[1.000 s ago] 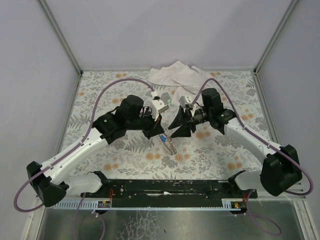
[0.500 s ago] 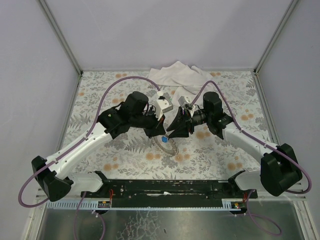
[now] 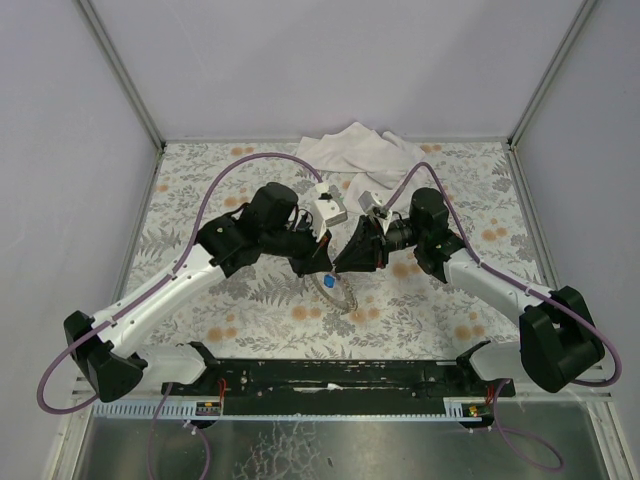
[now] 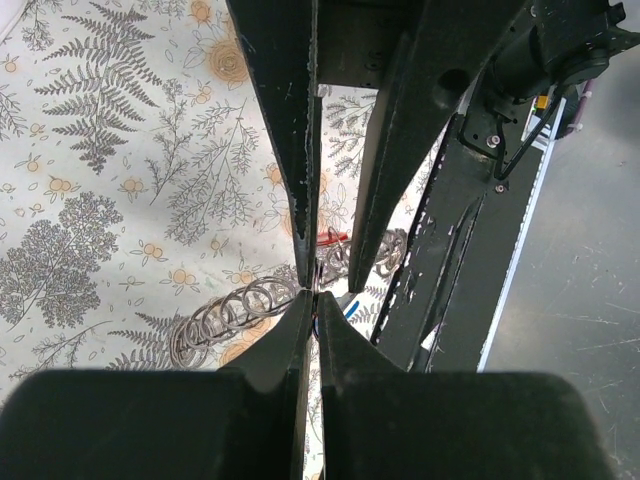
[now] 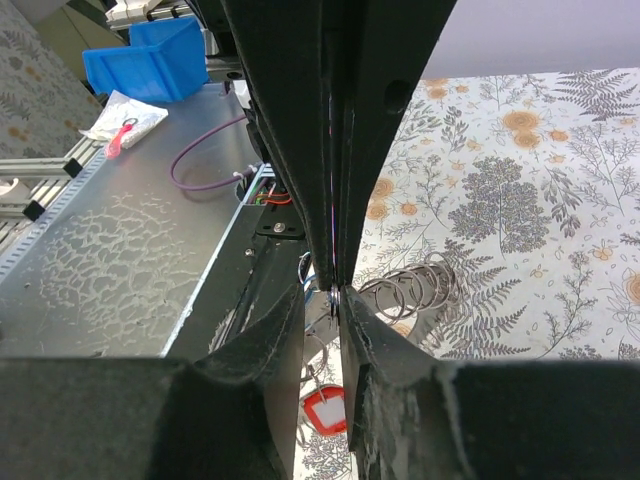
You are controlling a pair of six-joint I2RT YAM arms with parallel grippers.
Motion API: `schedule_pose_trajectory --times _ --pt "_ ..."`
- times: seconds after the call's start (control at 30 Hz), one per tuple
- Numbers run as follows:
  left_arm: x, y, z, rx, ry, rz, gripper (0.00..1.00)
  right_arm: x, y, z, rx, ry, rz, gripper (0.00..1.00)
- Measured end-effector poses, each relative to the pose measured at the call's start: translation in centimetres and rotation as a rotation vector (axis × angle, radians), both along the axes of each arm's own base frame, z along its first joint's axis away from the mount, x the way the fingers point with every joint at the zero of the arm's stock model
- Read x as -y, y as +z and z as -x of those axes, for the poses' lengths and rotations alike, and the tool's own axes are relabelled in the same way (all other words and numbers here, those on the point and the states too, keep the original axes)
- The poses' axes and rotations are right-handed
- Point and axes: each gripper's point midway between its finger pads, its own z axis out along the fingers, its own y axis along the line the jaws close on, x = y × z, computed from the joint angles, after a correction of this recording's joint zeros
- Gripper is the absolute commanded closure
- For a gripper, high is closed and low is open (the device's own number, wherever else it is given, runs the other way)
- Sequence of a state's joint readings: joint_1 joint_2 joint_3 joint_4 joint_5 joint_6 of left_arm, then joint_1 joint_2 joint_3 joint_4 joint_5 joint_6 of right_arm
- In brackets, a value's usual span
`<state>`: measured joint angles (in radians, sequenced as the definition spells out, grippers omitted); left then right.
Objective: Remove the keys from the keyring
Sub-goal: Remove the key from the keyring.
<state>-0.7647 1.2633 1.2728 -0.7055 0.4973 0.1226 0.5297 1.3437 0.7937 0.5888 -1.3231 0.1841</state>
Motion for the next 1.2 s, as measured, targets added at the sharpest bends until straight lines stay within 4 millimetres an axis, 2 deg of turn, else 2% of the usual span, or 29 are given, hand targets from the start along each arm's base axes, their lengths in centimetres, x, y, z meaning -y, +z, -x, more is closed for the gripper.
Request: schedule_pose_trajectory --times 0.17,0.47,0.67,0.8,0.87,0.97,1.0,1.2 --pt "0.04 0.2 0.03 0.003 -0.005 0.004 1.0 -0.02 -0.09 0.03 0.004 0.001 0.001 0.71" --pt "0.0 0.29 0.06 -0.004 -0.009 0.011 1.0 -0.05 -0.45 0.14 0.009 0.005 0.007 0.8" --pt "0.05 0.34 0.16 -0.008 -0.014 0.015 1.0 -0.08 -0.46 0.14 0.014 0.006 0.006 0.82" --pt "0.08 0.38 0.23 -0.011 -0.018 0.019 1.0 -0.1 -0.47 0.15 0.018 0.007 0.005 0.9" --pt "0.1 0.4 0.28 -0.013 -0.021 0.02 1.0 -0.09 -0.51 0.15 0.017 0.006 0.006 0.99" --pt "0.12 0.43 0.36 -0.018 -0.022 0.023 1.0 -0.09 -0.59 0.15 0.016 0.006 0.009 1.0" --pt "0.12 0.44 0.36 -0.021 -0.02 0.024 0.99 -0.09 -0.58 0.13 0.017 0.007 0.01 1.0" --pt "-0.13 1.04 -0.24 -0.017 0.03 0.079 0.65 -0.08 -0.53 0.12 0.01 0.009 0.021 1.0"
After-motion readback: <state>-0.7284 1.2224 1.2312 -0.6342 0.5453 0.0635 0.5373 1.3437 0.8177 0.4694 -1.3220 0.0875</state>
